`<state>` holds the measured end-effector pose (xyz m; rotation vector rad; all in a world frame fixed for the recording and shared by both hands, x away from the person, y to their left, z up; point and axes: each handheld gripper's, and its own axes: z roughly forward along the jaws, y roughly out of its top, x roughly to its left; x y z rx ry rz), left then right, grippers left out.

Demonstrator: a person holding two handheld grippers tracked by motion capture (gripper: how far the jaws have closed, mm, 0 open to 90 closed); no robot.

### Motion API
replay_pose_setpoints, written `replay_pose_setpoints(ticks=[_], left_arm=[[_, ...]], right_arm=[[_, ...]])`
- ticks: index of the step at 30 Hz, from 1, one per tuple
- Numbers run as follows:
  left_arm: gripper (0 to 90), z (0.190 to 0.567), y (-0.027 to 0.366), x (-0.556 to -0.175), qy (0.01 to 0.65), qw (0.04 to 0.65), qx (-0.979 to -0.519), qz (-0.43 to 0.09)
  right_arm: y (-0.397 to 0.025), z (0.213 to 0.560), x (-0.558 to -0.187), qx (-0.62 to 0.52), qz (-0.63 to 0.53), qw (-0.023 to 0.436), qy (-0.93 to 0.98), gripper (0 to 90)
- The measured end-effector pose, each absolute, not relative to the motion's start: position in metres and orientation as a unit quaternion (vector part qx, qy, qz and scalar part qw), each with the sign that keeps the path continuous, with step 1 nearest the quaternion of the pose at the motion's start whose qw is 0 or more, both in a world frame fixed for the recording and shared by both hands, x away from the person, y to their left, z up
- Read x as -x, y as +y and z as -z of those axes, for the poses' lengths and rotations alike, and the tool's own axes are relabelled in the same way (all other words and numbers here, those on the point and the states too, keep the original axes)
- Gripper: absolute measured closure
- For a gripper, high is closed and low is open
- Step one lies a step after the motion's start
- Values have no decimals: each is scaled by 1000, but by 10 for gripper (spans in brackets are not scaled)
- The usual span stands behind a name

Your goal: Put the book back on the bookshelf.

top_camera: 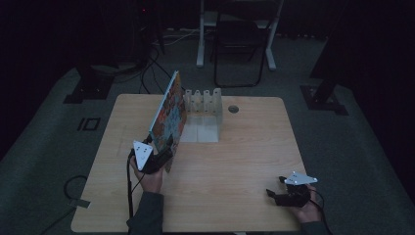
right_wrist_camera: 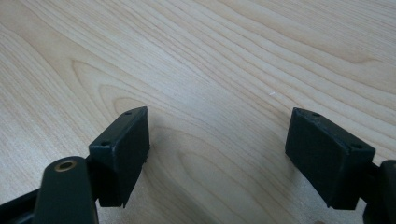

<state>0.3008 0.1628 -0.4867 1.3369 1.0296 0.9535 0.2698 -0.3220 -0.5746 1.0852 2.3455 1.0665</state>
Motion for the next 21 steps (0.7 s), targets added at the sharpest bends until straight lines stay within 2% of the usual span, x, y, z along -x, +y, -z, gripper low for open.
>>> replay_pose_setpoints(ticks=[18,21], left_arm=[[334,490,177,-270,437,568,-593,-367],[334,492,180,-263,438,578,-594,-349]], right_arm=[[-322,575,-270,-383,-376,172,826,214],[-322,575,-270,-383,-376,172,826,213]])
